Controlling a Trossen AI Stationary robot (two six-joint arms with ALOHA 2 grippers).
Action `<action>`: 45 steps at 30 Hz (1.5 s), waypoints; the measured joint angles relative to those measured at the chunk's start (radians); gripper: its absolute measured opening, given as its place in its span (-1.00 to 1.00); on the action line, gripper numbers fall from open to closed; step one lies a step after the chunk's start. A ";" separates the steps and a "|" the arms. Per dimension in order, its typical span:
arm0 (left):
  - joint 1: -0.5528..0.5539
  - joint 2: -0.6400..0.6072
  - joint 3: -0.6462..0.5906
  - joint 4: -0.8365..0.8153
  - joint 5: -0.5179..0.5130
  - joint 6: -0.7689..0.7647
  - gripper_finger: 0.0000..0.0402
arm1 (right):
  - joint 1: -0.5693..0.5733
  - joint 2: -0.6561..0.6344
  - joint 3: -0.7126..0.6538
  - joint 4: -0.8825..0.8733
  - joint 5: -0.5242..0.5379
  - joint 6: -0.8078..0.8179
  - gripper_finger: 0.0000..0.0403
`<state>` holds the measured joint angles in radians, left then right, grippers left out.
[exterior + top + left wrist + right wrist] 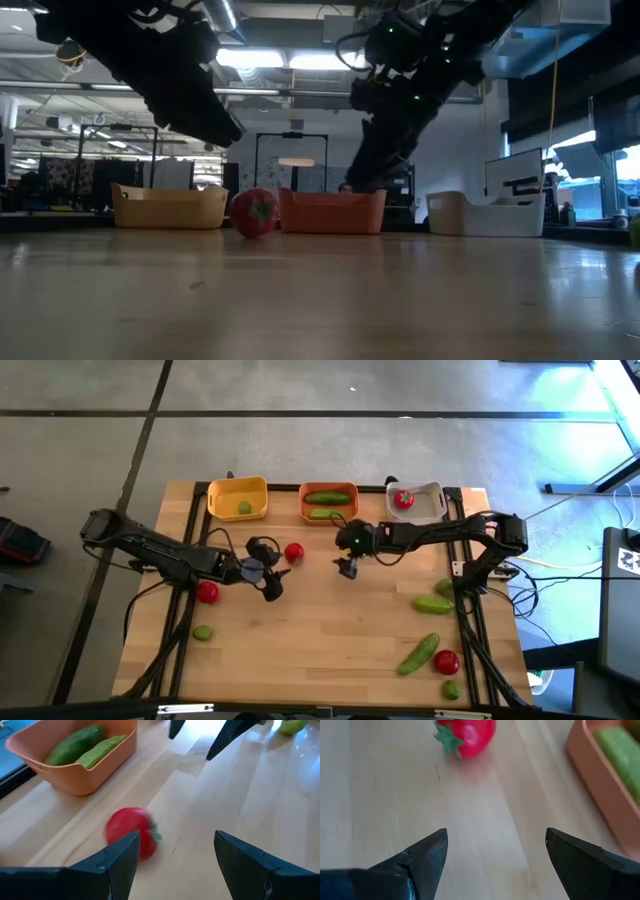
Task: Sort produce into baskets
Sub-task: Put the tomato into the white bin
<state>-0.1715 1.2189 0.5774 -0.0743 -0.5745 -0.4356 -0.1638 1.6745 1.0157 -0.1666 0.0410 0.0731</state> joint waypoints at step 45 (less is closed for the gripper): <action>0.450 0.395 0.003 0.534 0.162 0.023 0.24 | 0.001 0.129 0.000 0.224 -0.026 0.008 0.62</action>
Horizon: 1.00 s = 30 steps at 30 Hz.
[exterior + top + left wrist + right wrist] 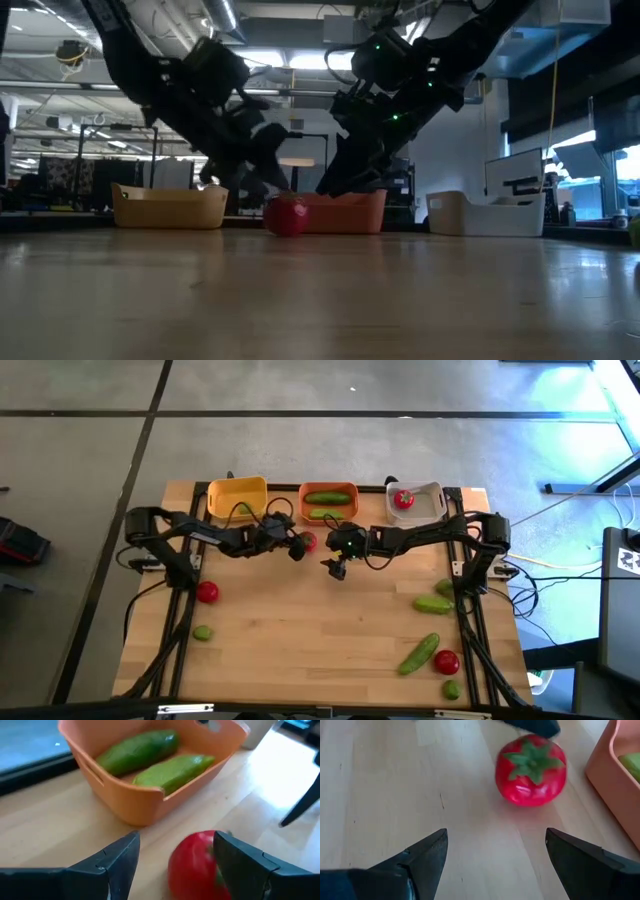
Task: Sort produce into baskets
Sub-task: Put the tomato into the white bin
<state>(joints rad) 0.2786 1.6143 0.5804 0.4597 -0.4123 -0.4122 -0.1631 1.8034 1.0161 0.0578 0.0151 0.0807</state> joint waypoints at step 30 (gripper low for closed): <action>-0.076 0.073 0.001 0.057 0.077 -0.008 0.24 | 0.000 0.000 0.000 0.001 -0.008 -0.003 0.62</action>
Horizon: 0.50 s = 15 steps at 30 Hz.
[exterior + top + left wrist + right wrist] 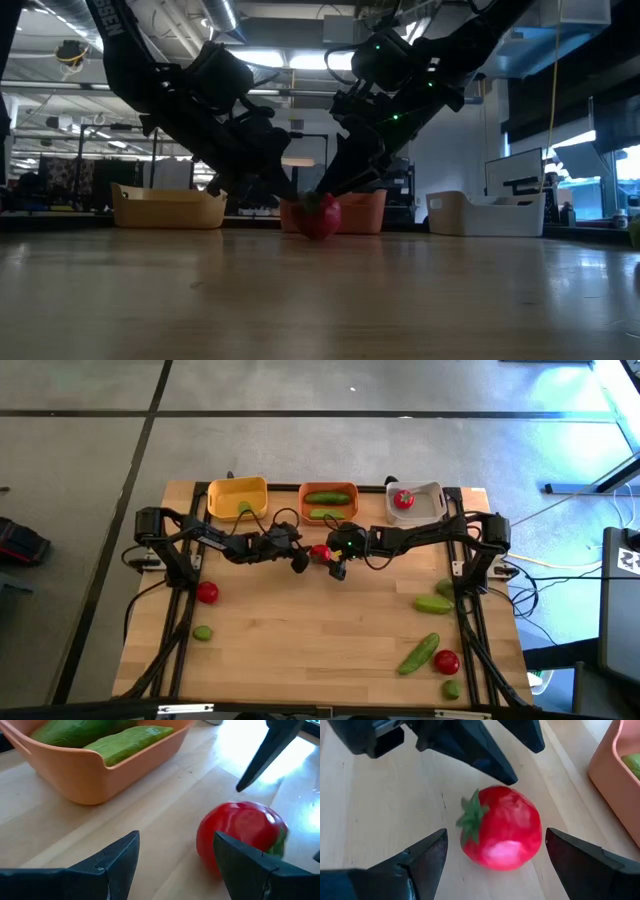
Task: Sort produce into baskets
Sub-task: Put the tomato into the white bin
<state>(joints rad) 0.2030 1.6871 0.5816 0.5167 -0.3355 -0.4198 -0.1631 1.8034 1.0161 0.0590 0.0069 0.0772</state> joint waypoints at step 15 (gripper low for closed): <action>-0.020 -0.001 0.000 -0.001 0.001 0.000 0.24 | 0.010 0.037 -0.001 0.036 0.002 0.058 0.62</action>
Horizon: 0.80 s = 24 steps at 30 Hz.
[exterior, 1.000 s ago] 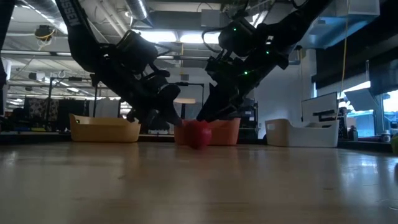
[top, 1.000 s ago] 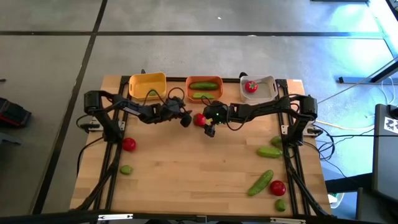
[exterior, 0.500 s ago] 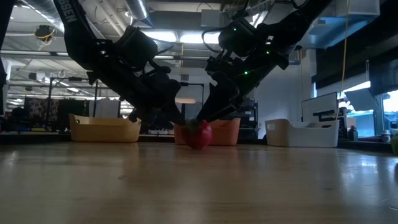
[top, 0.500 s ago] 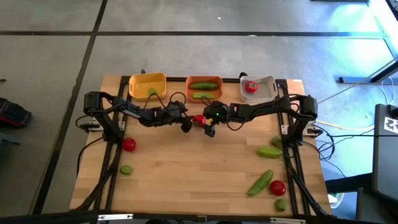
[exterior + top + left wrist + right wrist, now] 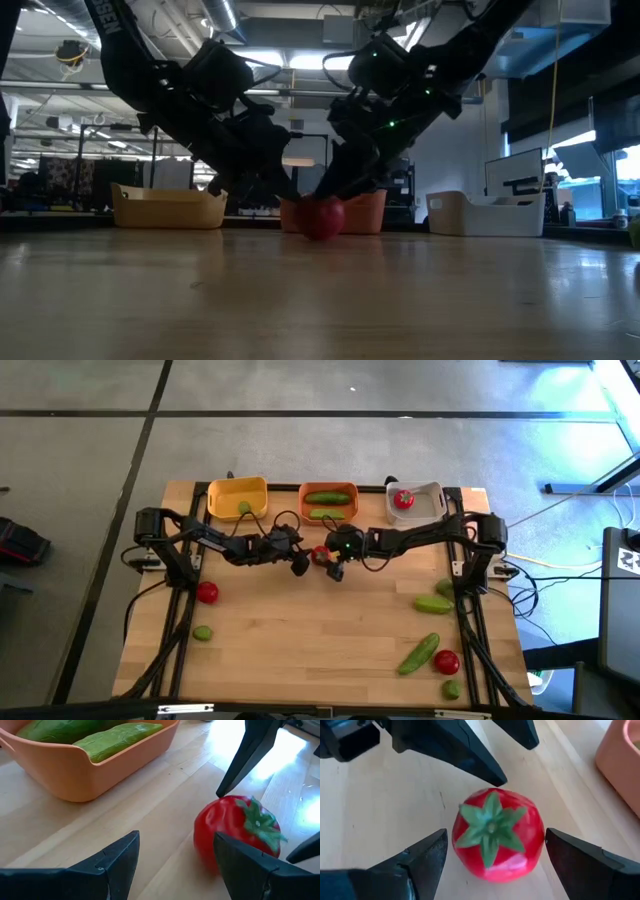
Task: Sort produce into baskets
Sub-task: Put the tomato into the white bin
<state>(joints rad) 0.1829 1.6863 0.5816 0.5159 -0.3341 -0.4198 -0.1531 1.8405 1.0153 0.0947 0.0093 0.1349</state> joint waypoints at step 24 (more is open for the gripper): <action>-0.003 0.000 0.000 0.004 -0.005 0.000 0.24 | 0.009 0.043 0.000 0.062 0.050 -0.013 0.02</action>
<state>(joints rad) 0.1801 1.6859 0.5816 0.5201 -0.3389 -0.4197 -0.1436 1.8835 1.0157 0.1570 0.0596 0.1223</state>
